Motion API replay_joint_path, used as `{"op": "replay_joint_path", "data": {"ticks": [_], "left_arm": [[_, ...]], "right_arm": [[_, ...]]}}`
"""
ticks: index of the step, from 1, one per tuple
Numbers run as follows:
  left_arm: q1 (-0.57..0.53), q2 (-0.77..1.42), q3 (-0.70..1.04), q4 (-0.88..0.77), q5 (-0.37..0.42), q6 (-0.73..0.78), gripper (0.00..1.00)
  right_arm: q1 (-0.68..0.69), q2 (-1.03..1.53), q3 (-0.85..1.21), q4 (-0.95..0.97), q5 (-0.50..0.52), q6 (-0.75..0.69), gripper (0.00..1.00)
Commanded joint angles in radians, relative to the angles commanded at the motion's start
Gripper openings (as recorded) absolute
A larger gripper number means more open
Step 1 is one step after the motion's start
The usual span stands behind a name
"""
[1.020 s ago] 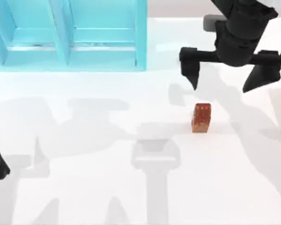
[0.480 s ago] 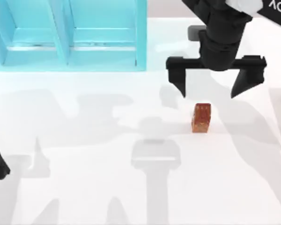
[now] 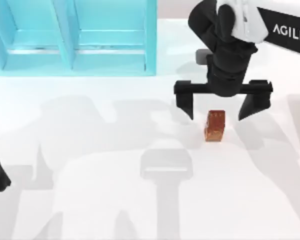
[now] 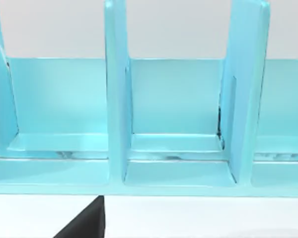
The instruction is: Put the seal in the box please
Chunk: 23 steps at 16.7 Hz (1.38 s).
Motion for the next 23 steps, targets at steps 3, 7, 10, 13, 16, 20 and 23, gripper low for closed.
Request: {"op": "replay_joint_path", "data": {"ticks": [3, 7, 10, 13, 16, 20, 23], "left_arm": [[0.0, 0.0, 0.0, 0.0, 0.0, 0.0, 1.0], [0.0, 0.0, 0.0, 0.0, 0.0, 0.0, 1.0], [0.0, 0.0, 0.0, 0.0, 0.0, 0.0, 1.0], [0.0, 0.0, 0.0, 0.0, 0.0, 0.0, 1.0], [0.0, 0.0, 0.0, 0.0, 0.0, 0.0, 1.0], [0.0, 0.0, 0.0, 0.0, 0.0, 0.0, 1.0], [0.0, 0.0, 0.0, 0.0, 0.0, 0.0, 1.0]], "right_arm": [[0.002, 0.022, -0.097, 0.116, 0.0, 0.002, 1.0], [0.003, 0.028, -0.121, 0.141, 0.0, 0.003, 1.0], [0.003, 0.028, -0.121, 0.141, 0.0, 0.003, 0.85], [0.003, 0.028, -0.121, 0.141, 0.0, 0.003, 0.62], [0.003, 0.028, -0.121, 0.141, 0.0, 0.003, 0.4], [0.003, 0.028, -0.121, 0.141, 0.0, 0.003, 0.1], [0.003, 0.028, -0.121, 0.141, 0.0, 0.003, 0.0]]}}
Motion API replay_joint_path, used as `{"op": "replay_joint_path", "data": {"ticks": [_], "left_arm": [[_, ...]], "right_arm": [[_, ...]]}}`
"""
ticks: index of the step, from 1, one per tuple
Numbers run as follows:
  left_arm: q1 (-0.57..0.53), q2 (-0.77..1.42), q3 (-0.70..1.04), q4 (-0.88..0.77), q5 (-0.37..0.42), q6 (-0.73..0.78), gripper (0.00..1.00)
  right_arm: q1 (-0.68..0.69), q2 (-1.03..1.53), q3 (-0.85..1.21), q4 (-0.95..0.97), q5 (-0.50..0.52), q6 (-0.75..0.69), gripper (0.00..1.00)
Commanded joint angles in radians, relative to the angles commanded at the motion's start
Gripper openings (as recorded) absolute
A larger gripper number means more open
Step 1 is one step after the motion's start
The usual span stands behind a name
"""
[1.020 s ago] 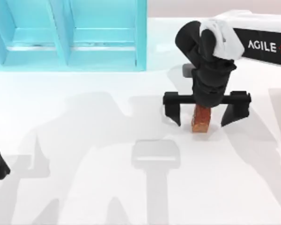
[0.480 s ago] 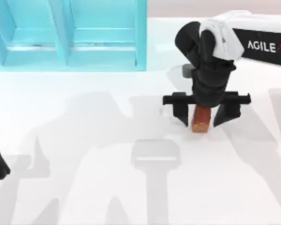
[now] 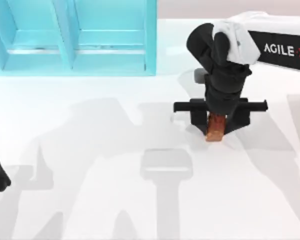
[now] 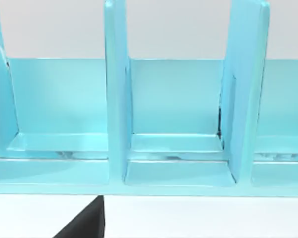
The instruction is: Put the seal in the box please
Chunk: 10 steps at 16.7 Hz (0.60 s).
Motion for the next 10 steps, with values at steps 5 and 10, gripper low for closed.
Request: {"op": "replay_joint_path", "data": {"ticks": [5, 10], "left_arm": [[0.0, 0.0, 0.0, 0.0, 0.0, 0.0, 1.0], [0.0, 0.0, 0.0, 0.0, 0.0, 0.0, 1.0]], "right_arm": [[0.0, 0.0, 0.0, 0.0, 0.0, 0.0, 0.0], [-0.003, -0.007, 0.039, -0.04, 0.0, 0.0, 0.0]]}}
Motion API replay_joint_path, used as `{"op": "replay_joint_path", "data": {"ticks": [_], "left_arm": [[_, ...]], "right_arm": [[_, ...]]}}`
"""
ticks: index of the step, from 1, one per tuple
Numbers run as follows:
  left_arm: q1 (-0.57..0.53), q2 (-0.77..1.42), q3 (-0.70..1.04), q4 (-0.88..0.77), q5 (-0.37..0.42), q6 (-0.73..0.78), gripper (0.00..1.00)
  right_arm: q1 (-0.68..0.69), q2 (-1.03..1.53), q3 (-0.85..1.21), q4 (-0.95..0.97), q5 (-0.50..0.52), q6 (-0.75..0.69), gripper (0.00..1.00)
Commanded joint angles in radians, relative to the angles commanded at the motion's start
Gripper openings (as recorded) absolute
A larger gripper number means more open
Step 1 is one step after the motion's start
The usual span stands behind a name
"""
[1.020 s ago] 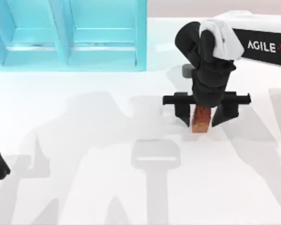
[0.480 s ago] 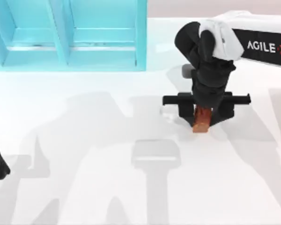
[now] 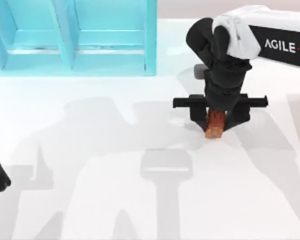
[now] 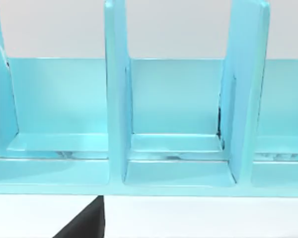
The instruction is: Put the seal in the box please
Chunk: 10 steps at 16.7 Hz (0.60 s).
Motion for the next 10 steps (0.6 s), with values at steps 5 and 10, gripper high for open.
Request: {"op": "replay_joint_path", "data": {"ticks": [5, 10], "left_arm": [[0.0, 0.0, 0.0, 0.0, 0.0, 0.0, 1.0], [0.0, 0.0, 0.0, 0.0, 0.0, 0.0, 1.0]], "right_arm": [[-0.001, -0.031, 0.173, -0.228, 0.001, -0.001, 0.0], [-0.002, -0.056, 0.259, -0.321, 0.0, -0.003, 0.0]]}}
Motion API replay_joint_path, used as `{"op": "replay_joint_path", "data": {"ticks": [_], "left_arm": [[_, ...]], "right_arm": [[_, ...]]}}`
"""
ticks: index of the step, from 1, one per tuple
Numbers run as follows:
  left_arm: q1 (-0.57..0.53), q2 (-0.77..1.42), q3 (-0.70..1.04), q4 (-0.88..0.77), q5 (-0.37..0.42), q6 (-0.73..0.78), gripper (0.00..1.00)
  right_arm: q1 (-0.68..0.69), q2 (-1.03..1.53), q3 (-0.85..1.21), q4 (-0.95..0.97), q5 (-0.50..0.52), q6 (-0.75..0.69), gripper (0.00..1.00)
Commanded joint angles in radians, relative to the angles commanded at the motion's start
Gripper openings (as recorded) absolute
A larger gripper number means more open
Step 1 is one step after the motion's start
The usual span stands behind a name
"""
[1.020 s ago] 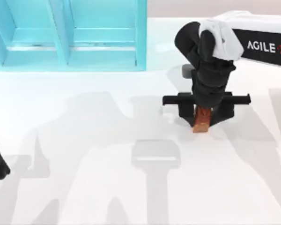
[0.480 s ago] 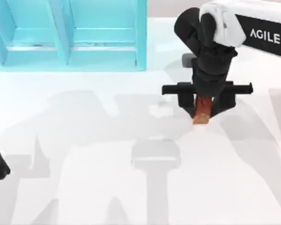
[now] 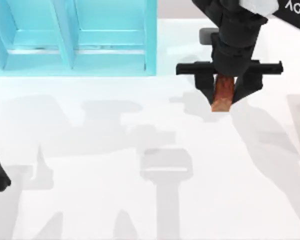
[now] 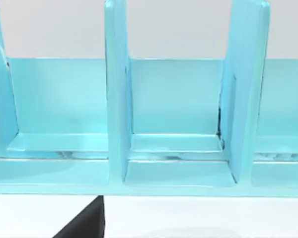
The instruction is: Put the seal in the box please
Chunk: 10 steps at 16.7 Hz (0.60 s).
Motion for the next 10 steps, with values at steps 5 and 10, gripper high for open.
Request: {"op": "replay_joint_path", "data": {"ticks": [5, 10], "left_arm": [[0.0, 0.0, 0.0, 0.0, 0.0, 0.0, 1.0], [0.0, 0.0, 0.0, 0.0, 0.0, 0.0, 1.0]], "right_arm": [[-0.033, -0.01, -0.012, 0.002, -0.001, -0.033, 0.0], [-0.288, -0.104, -0.105, -0.005, -0.002, -0.291, 0.0]]}}
